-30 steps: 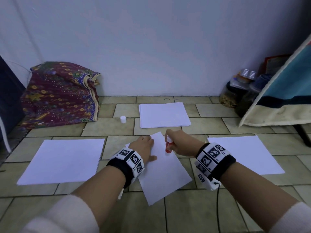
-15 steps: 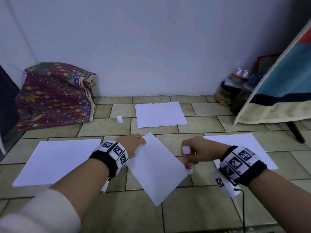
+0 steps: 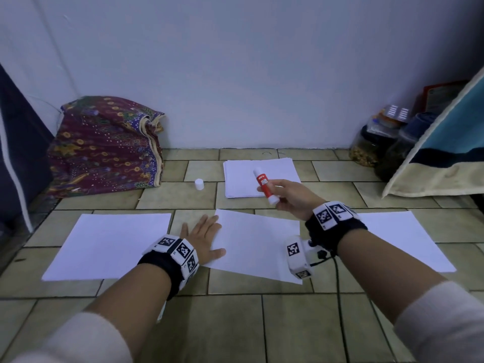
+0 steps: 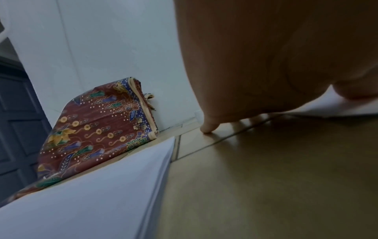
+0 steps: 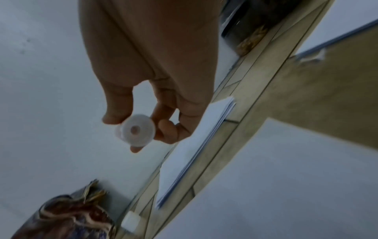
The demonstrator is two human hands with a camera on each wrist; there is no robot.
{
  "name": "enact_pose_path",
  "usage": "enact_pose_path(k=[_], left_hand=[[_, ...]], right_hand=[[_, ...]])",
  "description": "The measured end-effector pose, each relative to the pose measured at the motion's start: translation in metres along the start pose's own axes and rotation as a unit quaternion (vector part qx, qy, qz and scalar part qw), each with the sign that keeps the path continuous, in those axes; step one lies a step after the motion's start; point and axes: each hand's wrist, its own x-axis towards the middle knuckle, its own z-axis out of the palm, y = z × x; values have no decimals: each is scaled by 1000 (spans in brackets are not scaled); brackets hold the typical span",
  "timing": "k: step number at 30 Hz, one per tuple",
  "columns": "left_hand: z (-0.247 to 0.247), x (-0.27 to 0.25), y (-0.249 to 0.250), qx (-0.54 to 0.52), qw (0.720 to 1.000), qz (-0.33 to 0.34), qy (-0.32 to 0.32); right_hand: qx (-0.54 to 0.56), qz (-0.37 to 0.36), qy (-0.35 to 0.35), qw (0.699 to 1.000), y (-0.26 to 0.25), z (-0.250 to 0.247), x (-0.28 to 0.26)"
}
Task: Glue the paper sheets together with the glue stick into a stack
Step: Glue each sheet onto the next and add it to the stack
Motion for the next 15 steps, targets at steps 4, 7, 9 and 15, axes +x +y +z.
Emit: enact_pose_path(k=[4, 7, 9, 15], left_hand=[[6, 3, 3, -2, 1000, -16, 3], [9, 9, -2, -10, 1000, -15, 6], [9, 10, -2, -7, 1000, -14, -9], [5, 10, -4, -41, 999, -21, -4]], right_hand=[[-65, -14, -11, 998, -10, 33, 27], [-156, -41, 20, 987, -15, 63, 45], [-290, -73, 46, 953, -18, 79, 53], [-466, -102, 23, 879, -19, 116, 73]])
